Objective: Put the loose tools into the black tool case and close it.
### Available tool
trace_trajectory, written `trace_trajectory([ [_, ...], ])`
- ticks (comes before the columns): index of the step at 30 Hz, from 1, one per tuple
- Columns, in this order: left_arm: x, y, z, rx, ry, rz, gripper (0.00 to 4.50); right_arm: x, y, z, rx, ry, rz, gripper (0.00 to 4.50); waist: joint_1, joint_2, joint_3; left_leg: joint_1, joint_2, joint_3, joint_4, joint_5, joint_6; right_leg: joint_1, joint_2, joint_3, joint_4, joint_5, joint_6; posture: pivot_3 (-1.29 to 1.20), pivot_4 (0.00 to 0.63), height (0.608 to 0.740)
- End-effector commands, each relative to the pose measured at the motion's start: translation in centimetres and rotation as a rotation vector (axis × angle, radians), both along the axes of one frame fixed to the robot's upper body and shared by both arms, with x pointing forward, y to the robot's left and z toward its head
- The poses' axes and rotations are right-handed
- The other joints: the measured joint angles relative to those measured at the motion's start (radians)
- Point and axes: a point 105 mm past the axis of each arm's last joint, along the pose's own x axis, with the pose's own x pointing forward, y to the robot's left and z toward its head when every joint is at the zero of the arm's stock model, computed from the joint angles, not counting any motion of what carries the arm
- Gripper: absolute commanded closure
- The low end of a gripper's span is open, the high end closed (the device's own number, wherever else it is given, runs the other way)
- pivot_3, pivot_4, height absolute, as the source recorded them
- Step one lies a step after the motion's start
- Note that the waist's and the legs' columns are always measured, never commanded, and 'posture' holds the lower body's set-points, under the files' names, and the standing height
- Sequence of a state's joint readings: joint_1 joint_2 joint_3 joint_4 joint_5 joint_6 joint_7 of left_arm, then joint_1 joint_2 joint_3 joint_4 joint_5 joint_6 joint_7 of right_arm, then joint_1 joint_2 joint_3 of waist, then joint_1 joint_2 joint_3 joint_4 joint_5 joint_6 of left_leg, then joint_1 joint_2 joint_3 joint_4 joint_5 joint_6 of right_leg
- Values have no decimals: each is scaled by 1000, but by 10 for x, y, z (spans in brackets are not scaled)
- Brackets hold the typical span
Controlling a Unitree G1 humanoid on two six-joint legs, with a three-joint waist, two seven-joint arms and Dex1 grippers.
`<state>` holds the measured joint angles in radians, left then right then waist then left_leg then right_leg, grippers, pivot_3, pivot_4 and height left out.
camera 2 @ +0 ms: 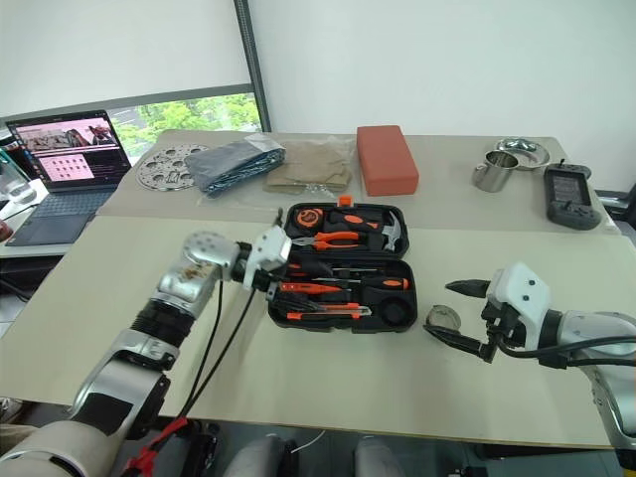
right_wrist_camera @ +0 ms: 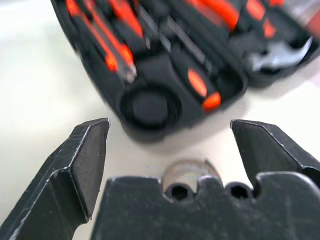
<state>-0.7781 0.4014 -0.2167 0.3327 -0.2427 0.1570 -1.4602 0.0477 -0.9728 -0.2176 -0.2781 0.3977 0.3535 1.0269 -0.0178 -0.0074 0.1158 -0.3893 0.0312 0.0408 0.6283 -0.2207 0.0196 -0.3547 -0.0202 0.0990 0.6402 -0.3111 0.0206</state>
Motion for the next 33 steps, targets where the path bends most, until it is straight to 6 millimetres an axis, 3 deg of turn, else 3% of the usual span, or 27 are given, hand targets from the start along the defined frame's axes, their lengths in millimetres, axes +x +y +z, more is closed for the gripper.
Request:
trace_trajectory([
  [1,-12,3,28,-40,-10,-8,83,5,-6,-2,-95,38,-4,0,1,0,0,0,0,0,0,0,0,0,0,0,0,0,0,0,150,740],
  [8,-37,23,51,2,-9,9,83,6,-7,-11,-172,167,56,0,-4,0,1,1,1,0,0,0,0,0,0,0,0,0,0,0,150,740],
  [10,-41,29,52,23,-15,32,0,7,-7,-16,-197,188,71,413,-2,0,1,1,1,0,0,0,0,1,0,0,0,-1,2,0,150,740],
  [22,-57,35,56,38,-15,36,0,23,-5,-28,-280,202,111,4483,1,0,2,1,1,1,0,0,0,0,-1,0,-1,0,0,0,150,740],
  [33,-58,36,55,53,-26,39,0,24,-6,-25,-295,191,115,4483,1,0,2,2,1,1,0,0,0,1,-1,0,-1,-1,0,0,150,740],
])
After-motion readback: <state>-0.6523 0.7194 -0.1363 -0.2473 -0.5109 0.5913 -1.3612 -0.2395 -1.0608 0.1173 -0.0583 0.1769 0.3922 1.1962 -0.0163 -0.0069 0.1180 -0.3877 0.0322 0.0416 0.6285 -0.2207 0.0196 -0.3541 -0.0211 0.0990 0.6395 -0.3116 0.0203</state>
